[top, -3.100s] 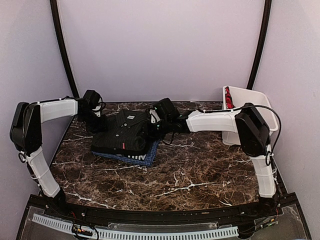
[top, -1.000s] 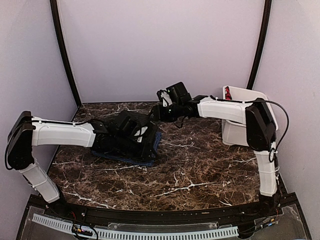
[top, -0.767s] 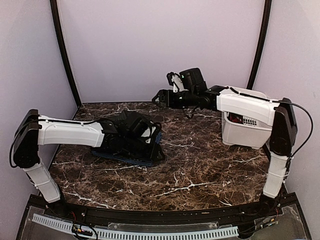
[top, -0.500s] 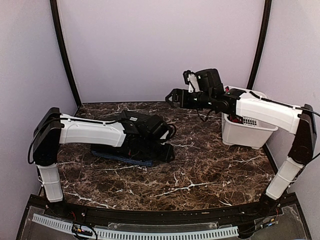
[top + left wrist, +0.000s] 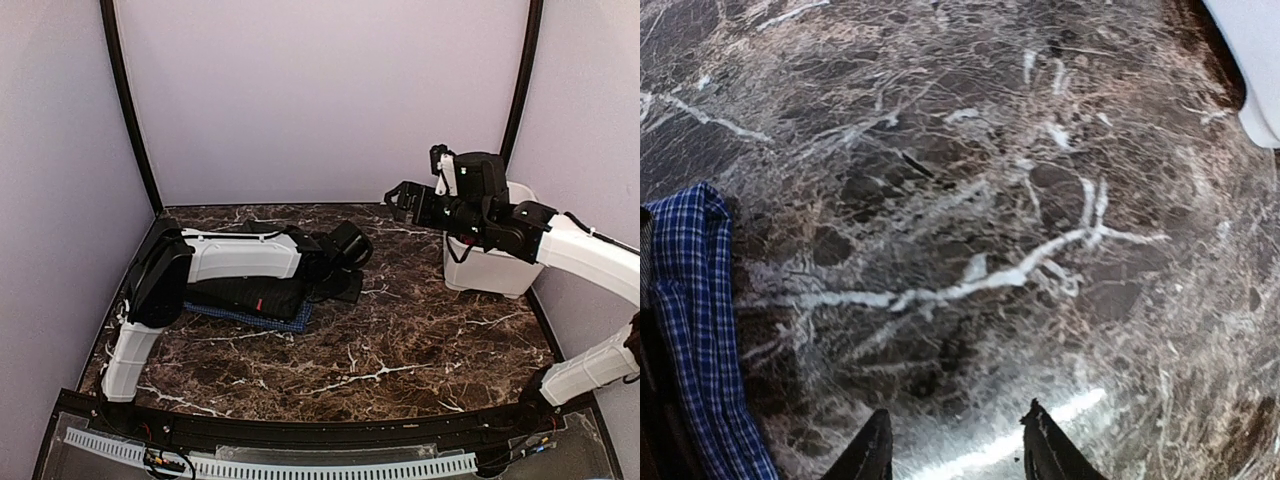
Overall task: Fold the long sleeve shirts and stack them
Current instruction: Move the square-folded shirt to the corner of the board.
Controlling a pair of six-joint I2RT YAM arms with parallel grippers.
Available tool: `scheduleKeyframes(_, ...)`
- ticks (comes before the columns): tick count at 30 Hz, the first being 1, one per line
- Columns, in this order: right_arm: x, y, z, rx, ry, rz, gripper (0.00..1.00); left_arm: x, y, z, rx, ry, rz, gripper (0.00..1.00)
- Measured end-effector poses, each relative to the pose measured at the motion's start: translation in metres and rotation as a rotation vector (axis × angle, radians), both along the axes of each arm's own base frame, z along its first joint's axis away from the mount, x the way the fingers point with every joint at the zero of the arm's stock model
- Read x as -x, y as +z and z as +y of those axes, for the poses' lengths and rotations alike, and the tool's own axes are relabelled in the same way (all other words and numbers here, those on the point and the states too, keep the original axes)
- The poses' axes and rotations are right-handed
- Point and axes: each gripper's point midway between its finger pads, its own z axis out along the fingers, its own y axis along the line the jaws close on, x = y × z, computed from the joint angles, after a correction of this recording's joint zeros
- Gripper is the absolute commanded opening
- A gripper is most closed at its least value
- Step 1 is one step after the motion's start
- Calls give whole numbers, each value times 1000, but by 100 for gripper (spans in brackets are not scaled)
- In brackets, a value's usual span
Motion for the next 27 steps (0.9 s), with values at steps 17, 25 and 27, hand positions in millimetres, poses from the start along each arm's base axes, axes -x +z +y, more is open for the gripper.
scheduleKeyframes(17,17,-23,-21,14,-41,49,99,-73,-38,48,-82,156,-1,42)
scheduleKeyframes(25,15,-33,-16,25,-26,72,99,-84,-41,72,-102,219,-9,40)
scheduleKeyframes(27,16,-37,-15,29,-22,80,99,-88,-42,86,-106,240,-9,40)
